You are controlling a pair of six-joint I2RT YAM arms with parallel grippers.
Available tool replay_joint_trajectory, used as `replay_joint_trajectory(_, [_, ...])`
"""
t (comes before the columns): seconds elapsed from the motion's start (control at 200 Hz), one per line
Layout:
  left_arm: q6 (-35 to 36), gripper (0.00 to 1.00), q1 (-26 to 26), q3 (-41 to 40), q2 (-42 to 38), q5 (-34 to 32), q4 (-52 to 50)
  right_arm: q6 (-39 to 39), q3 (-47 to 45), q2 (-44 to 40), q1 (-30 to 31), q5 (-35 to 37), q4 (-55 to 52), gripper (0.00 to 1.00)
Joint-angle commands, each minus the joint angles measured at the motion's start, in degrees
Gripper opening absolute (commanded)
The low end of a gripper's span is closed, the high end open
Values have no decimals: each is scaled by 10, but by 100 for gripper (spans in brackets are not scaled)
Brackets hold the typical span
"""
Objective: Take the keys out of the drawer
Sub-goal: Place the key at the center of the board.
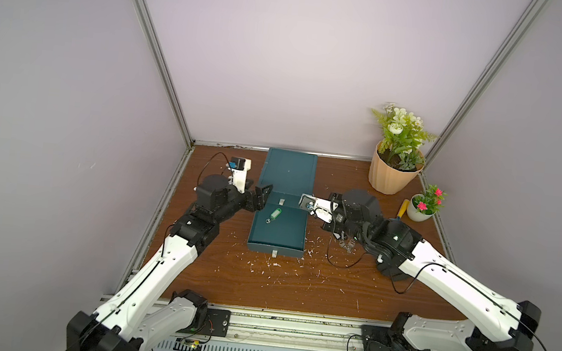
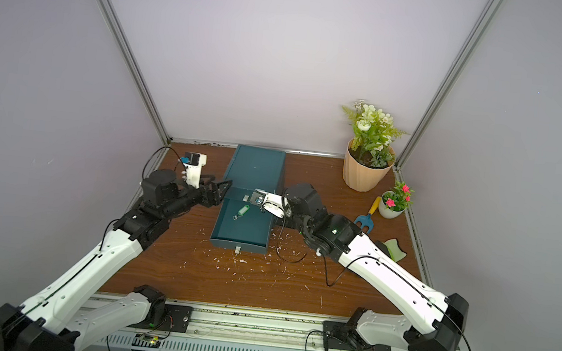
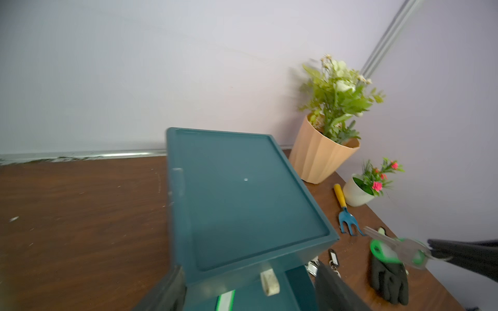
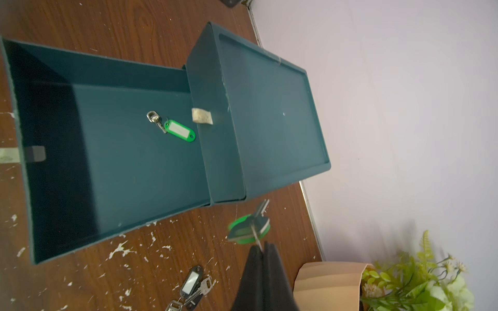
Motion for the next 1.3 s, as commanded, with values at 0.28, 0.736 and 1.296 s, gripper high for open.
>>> replay_joint_trajectory(0.28, [179,81,-155,76,125,69,39,88,-211,-92,-116,-50,18,0])
replay_joint_trajectory(0.736, [220,85,-162,49,121,51,30,77,-326,-1,-173,-129,160,5])
replay_joint_trajectory(1.296, [225,87,-161,-22,38,-3,54,90,-246,-64,-175,-163,100,15])
